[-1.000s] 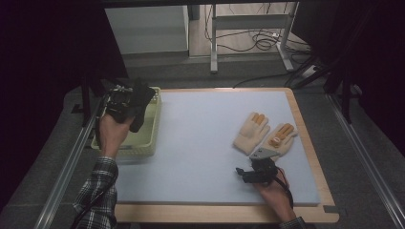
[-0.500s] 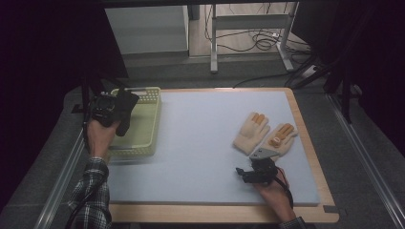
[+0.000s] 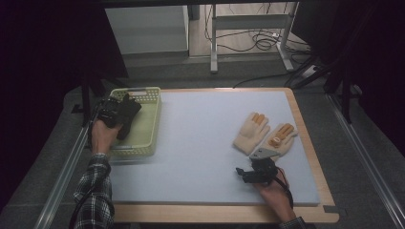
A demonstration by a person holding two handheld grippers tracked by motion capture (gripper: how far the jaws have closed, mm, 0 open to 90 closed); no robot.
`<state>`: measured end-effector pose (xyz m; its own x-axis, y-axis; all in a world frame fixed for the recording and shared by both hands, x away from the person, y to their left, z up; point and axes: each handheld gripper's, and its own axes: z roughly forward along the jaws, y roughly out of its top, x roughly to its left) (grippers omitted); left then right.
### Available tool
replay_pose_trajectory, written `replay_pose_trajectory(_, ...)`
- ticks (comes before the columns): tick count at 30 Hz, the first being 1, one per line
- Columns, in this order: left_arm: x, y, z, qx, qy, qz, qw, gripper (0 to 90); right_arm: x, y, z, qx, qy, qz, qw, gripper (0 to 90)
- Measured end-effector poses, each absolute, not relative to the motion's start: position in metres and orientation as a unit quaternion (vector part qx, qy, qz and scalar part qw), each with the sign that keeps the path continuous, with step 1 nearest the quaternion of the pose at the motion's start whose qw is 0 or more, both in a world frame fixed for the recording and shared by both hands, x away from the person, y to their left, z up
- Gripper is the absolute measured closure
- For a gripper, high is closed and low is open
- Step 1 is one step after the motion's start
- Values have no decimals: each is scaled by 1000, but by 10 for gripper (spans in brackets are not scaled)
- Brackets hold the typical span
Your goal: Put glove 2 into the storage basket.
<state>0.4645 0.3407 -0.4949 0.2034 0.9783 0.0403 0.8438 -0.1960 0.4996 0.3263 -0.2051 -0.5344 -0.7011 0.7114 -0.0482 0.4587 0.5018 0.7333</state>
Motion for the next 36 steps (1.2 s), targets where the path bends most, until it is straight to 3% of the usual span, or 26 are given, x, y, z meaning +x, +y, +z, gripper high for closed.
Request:
replay_pose_trajectory(4,468,341,-505,763,602,179,157,577,326,-205,-534,345,849,361,175,240)
replay_pose_trajectory(8,469,340,-508,767,599,186,136,319,326,-205,-534,345,849,361,175,240)
replay_pose_trajectory(11,468,339,-504,766,600,181,146,193,326,-205,-534,345,849,361,175,240)
replay_pose_trajectory(12,468,338,-500,765,600,188,141,107,326,-205,-534,345,849,361,175,240)
replay_pose_trajectory(20,456,341,-481,756,598,175,198,33,326,-205,-534,345,849,361,175,239)
replay_pose_trajectory(25,443,344,-474,744,591,163,266,33,326,-205,-534,345,849,360,175,237)
replay_pose_trajectory(36,419,323,-457,760,534,176,327,10,326,-205,-534,345,849,360,176,234)
